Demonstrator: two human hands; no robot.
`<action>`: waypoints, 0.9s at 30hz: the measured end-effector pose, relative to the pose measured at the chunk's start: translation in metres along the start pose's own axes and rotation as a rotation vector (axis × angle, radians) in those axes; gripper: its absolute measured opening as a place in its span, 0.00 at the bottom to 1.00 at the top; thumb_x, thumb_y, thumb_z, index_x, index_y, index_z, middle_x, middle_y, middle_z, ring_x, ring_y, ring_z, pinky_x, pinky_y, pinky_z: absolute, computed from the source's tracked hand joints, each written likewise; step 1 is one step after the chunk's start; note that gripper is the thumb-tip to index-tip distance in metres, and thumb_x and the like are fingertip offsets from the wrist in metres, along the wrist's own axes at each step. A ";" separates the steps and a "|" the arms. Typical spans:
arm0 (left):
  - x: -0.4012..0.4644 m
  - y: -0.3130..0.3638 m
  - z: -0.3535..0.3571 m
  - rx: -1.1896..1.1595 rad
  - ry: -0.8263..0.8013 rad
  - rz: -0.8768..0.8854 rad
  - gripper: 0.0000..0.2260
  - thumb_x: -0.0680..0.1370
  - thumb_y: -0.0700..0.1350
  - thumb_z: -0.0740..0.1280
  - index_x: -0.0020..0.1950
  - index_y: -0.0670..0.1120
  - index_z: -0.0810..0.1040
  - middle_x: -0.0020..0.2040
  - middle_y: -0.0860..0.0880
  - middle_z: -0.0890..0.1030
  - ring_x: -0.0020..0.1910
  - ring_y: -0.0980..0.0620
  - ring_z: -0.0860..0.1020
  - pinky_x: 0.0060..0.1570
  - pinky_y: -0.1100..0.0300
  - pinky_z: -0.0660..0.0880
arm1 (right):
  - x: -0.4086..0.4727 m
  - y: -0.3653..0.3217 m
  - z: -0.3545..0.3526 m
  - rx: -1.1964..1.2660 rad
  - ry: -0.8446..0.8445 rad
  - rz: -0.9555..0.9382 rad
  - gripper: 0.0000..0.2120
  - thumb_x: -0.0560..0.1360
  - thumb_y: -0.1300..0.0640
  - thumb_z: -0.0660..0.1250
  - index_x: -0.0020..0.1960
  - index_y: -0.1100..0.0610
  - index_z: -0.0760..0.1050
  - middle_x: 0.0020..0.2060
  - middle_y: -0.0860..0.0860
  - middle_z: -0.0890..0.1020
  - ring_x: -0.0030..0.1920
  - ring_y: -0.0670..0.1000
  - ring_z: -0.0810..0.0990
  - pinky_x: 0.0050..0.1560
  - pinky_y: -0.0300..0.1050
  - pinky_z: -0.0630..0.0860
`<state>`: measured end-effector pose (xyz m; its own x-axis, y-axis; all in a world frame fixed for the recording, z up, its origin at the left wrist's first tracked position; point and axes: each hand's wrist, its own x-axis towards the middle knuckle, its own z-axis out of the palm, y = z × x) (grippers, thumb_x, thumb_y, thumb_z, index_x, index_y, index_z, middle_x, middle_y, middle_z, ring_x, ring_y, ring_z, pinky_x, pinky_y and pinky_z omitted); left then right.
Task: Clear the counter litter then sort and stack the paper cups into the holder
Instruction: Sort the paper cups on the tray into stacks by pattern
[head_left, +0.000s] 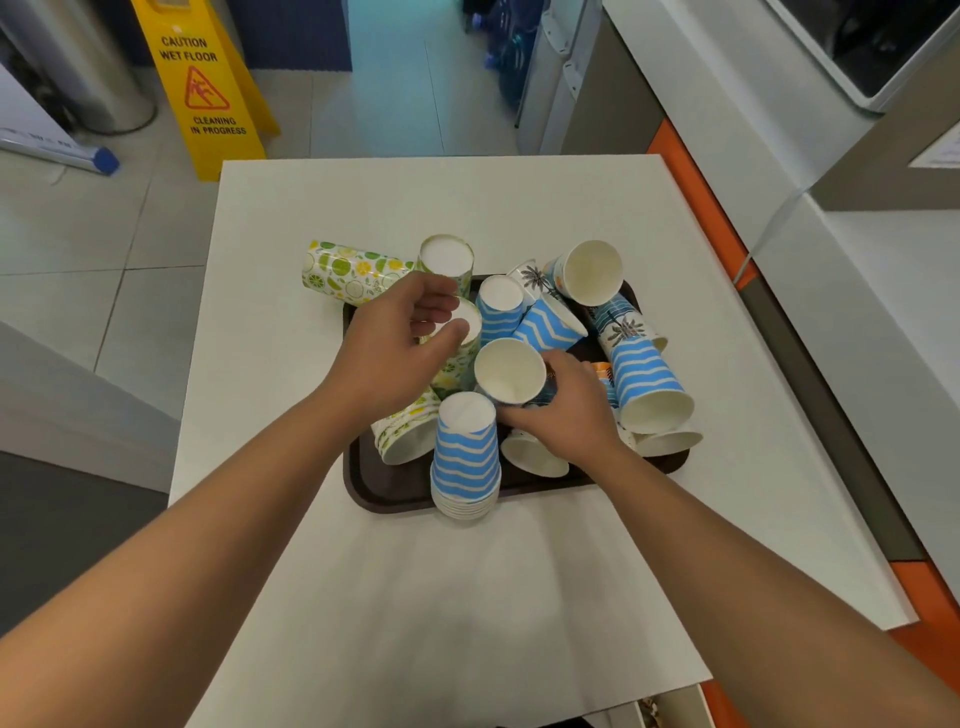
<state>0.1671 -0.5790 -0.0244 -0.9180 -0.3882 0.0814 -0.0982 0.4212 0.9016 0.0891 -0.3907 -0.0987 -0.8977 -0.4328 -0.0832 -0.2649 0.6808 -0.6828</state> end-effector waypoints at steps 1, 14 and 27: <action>0.001 0.001 0.000 -0.015 0.008 -0.003 0.13 0.76 0.42 0.71 0.60 0.47 0.76 0.50 0.55 0.81 0.50 0.57 0.80 0.55 0.61 0.77 | -0.001 -0.001 -0.004 0.051 0.013 0.024 0.32 0.56 0.35 0.76 0.55 0.47 0.72 0.49 0.46 0.79 0.52 0.50 0.76 0.50 0.52 0.77; -0.012 0.010 -0.001 -0.445 -0.131 -0.106 0.22 0.73 0.46 0.73 0.65 0.46 0.74 0.61 0.50 0.80 0.57 0.51 0.81 0.53 0.59 0.78 | -0.005 -0.084 -0.059 0.755 -0.038 -0.038 0.23 0.66 0.60 0.78 0.57 0.60 0.73 0.49 0.54 0.83 0.52 0.52 0.83 0.49 0.43 0.80; -0.025 0.012 -0.056 -0.119 0.061 0.076 0.18 0.67 0.55 0.73 0.56 0.55 0.77 0.56 0.50 0.78 0.51 0.55 0.79 0.46 0.59 0.79 | 0.044 -0.034 -0.044 -0.645 -0.243 -0.519 0.22 0.72 0.61 0.66 0.66 0.54 0.72 0.60 0.52 0.76 0.63 0.55 0.70 0.60 0.48 0.65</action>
<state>0.2103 -0.6102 0.0081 -0.8956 -0.4095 0.1739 0.0204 0.3528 0.9355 0.0431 -0.4070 -0.0472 -0.5269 -0.8464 -0.0782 -0.8350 0.5326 -0.1385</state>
